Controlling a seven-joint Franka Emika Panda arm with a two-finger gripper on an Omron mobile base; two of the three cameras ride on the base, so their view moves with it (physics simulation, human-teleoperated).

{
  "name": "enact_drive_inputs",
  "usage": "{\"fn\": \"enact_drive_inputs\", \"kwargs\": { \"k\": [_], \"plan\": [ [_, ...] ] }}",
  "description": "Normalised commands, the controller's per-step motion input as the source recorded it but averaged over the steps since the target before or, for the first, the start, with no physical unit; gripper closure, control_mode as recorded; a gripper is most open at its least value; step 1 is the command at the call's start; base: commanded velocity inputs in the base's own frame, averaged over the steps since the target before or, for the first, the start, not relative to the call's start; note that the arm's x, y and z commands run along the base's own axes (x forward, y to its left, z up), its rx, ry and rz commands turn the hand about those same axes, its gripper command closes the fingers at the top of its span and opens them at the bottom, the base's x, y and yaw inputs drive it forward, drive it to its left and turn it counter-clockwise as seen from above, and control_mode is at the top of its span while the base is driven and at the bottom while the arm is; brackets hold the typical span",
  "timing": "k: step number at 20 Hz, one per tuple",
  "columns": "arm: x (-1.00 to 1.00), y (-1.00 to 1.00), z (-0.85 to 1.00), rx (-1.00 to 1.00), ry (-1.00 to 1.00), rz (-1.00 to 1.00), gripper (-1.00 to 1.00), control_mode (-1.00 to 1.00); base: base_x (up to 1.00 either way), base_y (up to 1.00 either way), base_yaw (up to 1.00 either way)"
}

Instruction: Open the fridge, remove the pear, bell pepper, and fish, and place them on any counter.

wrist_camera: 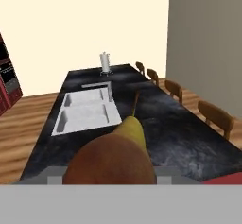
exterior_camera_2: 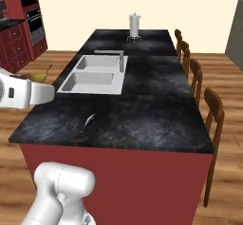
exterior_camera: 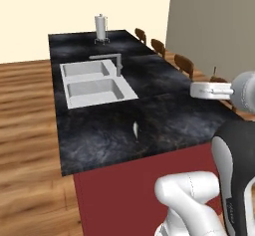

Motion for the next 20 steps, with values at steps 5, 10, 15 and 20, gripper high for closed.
{"fn": "enact_drive_inputs", "kwargs": {
  "k": [5, 10, 15, 20],
  "plan": [
    [0.98, -0.07, -0.37, 0.0, 0.34, 0.07, 1.0, -1.0, 0.0, 0.0, 0.0],
    [1.0, -0.05, -0.63, 0.0, 0.5, 0.02, 1.0, -1.0, 0.0, 0.0, 0.0],
    [1.0, -0.04, -0.99, 0.01, 0.56, 0.0, 1.0, -1.0, 0.0, 0.0, 0.0],
    [1.0, -0.1, -0.94, -0.03, 0.08, 0.0, 1.0, -1.0, 0.0, 0.0, 0.0]
  ]
}}
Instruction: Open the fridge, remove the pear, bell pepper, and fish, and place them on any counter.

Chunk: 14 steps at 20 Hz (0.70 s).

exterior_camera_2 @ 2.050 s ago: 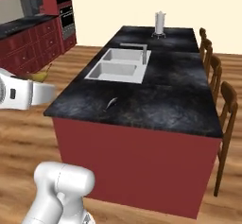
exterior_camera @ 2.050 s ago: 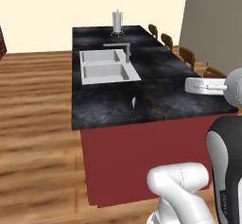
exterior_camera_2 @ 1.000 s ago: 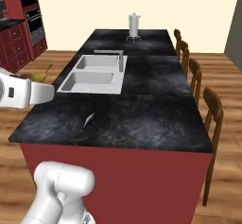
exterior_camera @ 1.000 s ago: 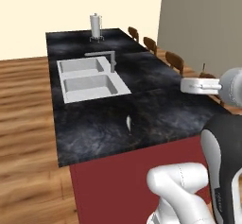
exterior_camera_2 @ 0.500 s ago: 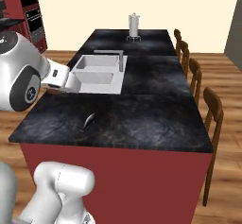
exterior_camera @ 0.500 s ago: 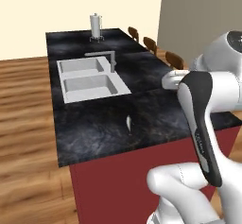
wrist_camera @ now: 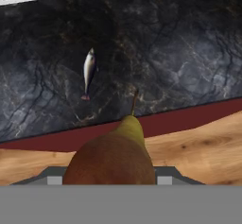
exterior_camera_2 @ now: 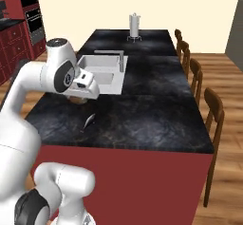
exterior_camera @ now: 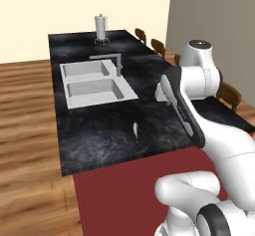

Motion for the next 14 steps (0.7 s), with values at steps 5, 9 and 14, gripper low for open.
{"fn": "enact_drive_inputs", "kwargs": {
  "k": [5, 9, 14],
  "plan": [
    [1.0, -0.26, -0.64, -0.06, -0.09, 0.0, 1.0, -1.0, 0.0, 0.0, 0.0],
    [1.0, -0.26, -0.54, -0.01, 0.01, 0.0, 1.0, -1.0, 0.0, 0.0, 0.0],
    [1.0, -0.06, -0.65, 0.0, 0.17, 0.0, 1.0, -1.0, 0.0, 0.0, 0.0]
  ]
}}
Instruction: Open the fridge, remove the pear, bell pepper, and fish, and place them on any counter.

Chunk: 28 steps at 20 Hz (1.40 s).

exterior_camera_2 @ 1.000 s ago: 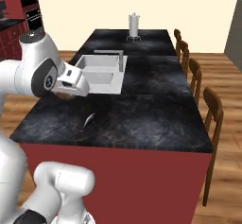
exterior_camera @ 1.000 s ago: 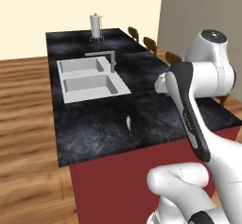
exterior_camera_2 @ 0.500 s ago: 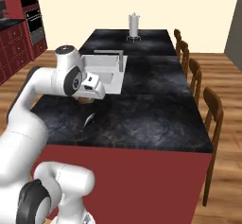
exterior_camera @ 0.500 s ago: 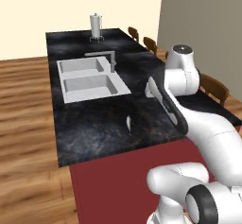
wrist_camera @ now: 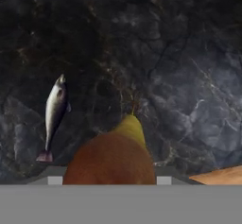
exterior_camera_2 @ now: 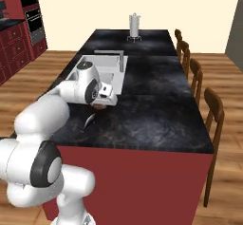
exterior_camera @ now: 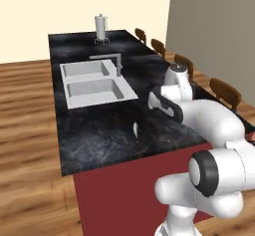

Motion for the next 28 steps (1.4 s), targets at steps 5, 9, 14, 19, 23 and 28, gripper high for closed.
{"fn": "enact_drive_inputs", "kwargs": {
  "k": [5, 9, 14, 19, 23, 28],
  "plan": [
    [0.91, -0.01, -0.65, 0.0, 0.11, 0.0, 1.0, -1.0, 0.0, 0.0, 0.0],
    [0.68, -0.13, -0.77, 0.0, 0.12, 0.0, 1.0, -1.0, 0.0, 0.0, 0.0],
    [0.38, -0.18, -0.96, 0.0, 0.06, 0.0, 1.0, -1.0, 0.0, 0.0, 0.0],
    [0.3, -0.08, -0.66, 0.0, 0.01, 0.0, 1.0, -1.0, 0.0, 0.0, 0.0],
    [0.01, 0.0, -0.01, 0.0, 0.0, 0.02, -1.0, -1.0, 0.0, 0.0, 0.0],
    [0.0, 0.0, 0.17, 0.0, 0.07, 0.0, -1.0, -1.0, 0.0, 0.0, 0.0]
  ]
}}
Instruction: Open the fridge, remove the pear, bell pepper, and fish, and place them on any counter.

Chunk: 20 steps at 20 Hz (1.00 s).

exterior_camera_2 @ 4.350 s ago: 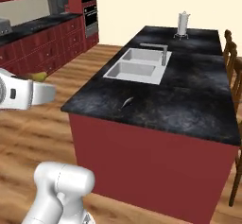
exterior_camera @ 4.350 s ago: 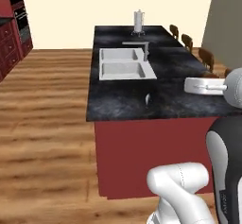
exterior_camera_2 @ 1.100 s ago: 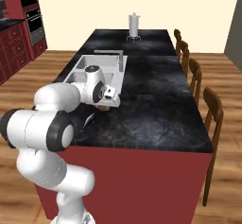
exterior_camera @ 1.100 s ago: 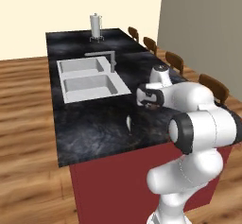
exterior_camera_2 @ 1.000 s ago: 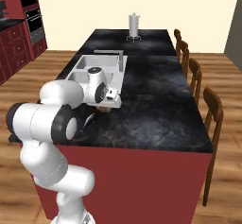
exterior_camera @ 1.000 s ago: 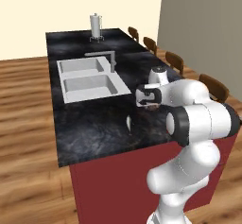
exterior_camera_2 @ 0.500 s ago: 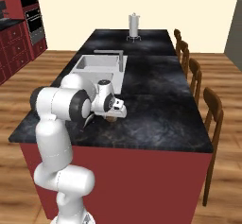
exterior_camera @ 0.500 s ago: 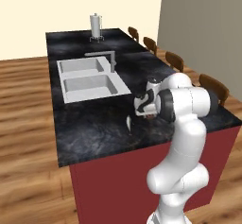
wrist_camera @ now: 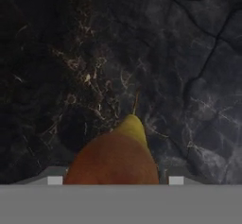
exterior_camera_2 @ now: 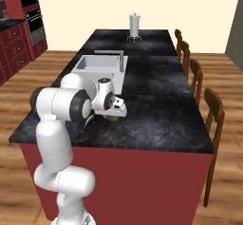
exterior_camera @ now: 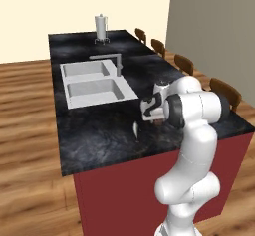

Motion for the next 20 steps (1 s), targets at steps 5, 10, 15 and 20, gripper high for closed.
{"fn": "enact_drive_inputs", "kwargs": {
  "k": [5, 10, 15, 20],
  "plan": [
    [-0.03, -0.02, 0.88, 0.08, 0.01, 0.0, -1.0, -1.0, 0.0, 0.0, 0.0],
    [-0.22, 0.04, 1.0, 0.19, -0.02, 0.0, -1.0, -1.0, 0.0, 0.0, 0.0],
    [-0.61, 0.22, 1.0, 0.02, -0.04, 0.0, -1.0, -1.0, 0.0, 0.0, 0.0],
    [-0.86, 0.17, 1.0, -0.02, -0.03, 0.0, -1.0, -1.0, 0.0, 0.0, 0.0]
  ]
}}
